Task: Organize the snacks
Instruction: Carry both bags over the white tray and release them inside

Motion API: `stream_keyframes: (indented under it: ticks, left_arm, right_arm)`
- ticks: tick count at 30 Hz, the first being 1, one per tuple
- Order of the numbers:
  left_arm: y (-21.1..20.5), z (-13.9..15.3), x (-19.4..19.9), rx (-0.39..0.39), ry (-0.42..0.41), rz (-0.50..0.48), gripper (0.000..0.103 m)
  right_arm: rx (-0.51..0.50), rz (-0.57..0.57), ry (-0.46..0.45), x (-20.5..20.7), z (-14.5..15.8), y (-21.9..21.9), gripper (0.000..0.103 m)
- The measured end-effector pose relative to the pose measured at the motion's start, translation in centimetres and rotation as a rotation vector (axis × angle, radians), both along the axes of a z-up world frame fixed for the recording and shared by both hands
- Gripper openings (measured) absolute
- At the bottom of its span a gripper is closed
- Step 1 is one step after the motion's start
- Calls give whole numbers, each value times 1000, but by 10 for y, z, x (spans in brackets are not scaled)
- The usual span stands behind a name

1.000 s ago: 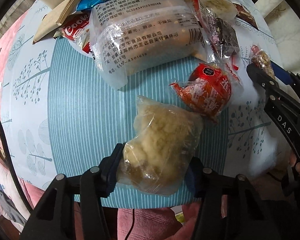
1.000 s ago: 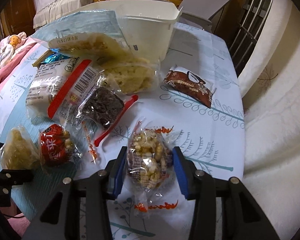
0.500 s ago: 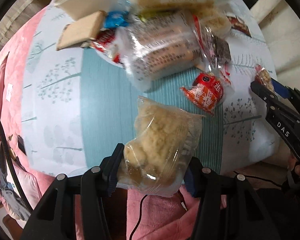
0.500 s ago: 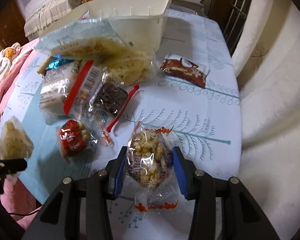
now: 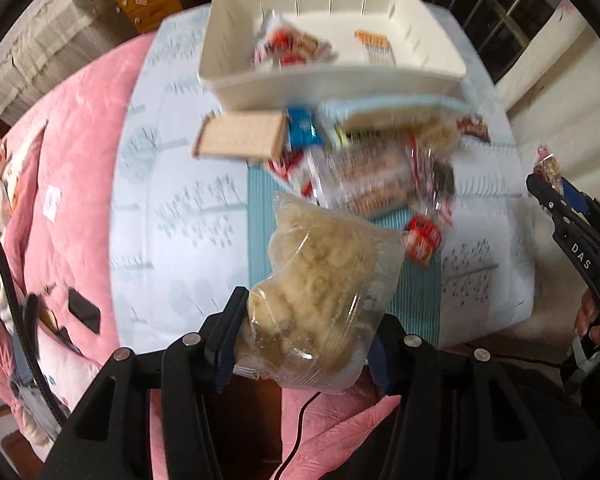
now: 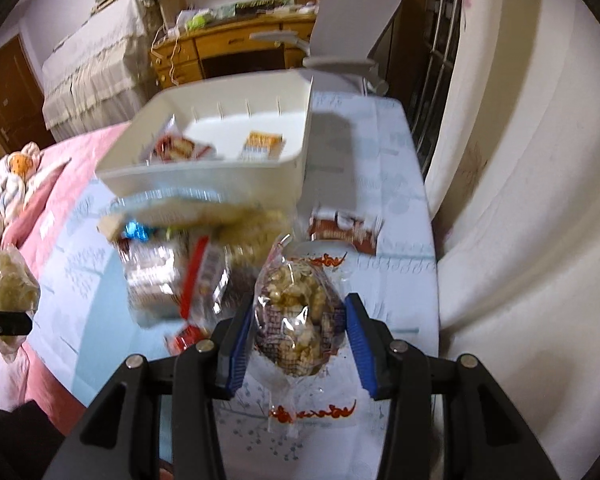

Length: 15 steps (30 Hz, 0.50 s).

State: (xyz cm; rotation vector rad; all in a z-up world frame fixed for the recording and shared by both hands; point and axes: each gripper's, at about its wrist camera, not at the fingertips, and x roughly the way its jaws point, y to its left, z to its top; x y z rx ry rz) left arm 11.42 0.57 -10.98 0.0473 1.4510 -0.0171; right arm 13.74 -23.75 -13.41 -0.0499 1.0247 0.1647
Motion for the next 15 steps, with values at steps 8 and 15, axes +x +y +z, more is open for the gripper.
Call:
stream_keyframes:
  ticks: [8,15]
  left_arm:
    - [14,53,43,10,-122,-72,52]
    - [28,80,90,3,-190,-115,52]
  right_arm:
    - [27,-42,-98,20,46,14,44]
    - [53,-73,-163,48,78,32,44]
